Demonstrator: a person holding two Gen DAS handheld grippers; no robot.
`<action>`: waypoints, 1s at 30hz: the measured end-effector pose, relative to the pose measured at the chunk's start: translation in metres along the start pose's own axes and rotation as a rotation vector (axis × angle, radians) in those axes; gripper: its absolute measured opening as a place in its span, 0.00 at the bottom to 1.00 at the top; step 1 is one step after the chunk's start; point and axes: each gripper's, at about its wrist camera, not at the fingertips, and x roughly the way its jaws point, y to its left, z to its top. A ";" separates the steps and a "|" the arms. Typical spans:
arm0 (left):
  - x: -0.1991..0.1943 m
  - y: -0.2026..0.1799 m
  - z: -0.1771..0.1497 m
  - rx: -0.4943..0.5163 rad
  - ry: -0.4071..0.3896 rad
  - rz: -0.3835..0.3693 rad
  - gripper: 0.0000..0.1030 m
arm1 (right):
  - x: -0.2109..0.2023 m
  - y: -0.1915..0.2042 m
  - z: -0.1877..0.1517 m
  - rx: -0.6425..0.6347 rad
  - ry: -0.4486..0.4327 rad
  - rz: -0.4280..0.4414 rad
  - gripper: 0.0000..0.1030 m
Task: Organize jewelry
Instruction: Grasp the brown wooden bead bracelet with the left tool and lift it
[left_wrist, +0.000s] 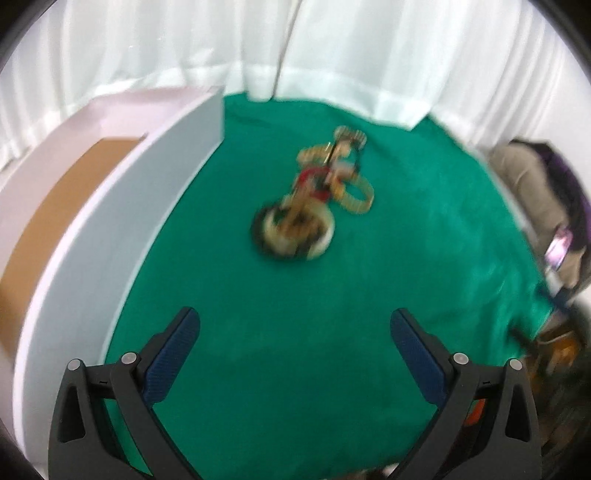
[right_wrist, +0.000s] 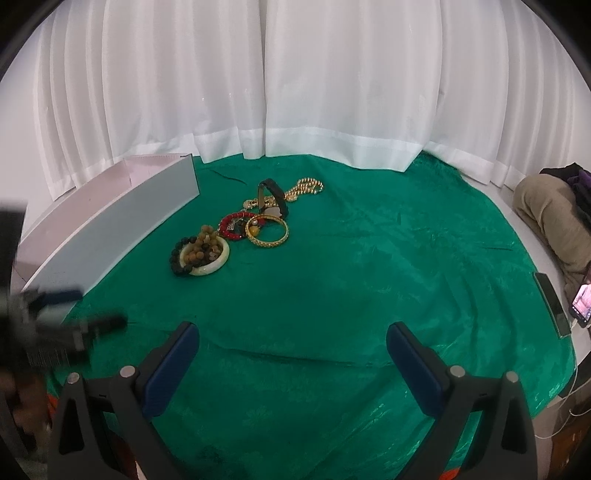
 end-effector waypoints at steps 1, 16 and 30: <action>0.006 -0.002 0.013 0.019 -0.003 -0.022 0.99 | 0.000 0.000 -0.001 0.000 -0.001 0.004 1.00; 0.142 -0.036 0.077 0.228 0.219 0.056 0.10 | -0.004 -0.014 -0.006 0.039 -0.002 -0.012 1.00; -0.017 0.001 0.098 0.060 0.005 -0.117 0.09 | -0.008 -0.012 -0.008 0.051 -0.028 0.002 1.00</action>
